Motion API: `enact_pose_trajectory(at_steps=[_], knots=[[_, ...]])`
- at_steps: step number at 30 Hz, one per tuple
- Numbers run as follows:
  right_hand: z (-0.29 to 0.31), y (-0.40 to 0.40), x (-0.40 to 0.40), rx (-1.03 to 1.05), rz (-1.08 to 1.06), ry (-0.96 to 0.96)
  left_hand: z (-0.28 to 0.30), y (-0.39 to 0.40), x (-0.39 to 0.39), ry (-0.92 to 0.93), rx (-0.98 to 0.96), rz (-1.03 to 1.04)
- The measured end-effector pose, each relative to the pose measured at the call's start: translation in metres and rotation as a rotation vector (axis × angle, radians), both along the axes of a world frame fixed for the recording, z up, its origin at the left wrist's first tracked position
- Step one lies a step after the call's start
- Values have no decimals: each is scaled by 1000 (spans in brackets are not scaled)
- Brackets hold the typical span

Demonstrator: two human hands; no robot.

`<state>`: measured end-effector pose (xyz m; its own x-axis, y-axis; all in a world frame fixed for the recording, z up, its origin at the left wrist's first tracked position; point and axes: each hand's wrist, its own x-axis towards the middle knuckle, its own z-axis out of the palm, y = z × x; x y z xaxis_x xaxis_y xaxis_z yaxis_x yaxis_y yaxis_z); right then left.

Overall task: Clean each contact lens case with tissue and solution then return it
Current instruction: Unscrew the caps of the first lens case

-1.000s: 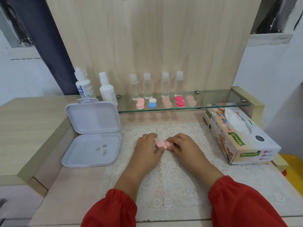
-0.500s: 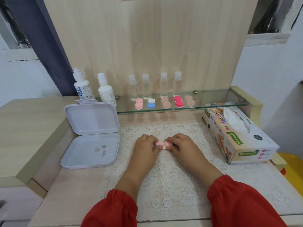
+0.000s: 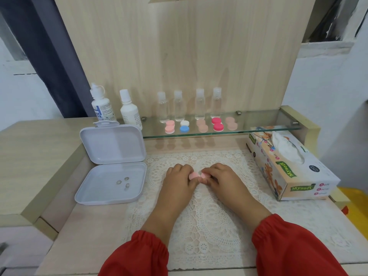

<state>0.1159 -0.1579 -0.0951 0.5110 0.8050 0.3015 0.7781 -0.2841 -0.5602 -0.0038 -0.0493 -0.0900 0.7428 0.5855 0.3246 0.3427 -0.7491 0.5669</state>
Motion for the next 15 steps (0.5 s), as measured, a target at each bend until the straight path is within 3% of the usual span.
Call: enact_pose_trajectory(at_steps=[15], knots=[[-2,0,1,13,2,-11,0,3,-4,-32,-92,-26]])
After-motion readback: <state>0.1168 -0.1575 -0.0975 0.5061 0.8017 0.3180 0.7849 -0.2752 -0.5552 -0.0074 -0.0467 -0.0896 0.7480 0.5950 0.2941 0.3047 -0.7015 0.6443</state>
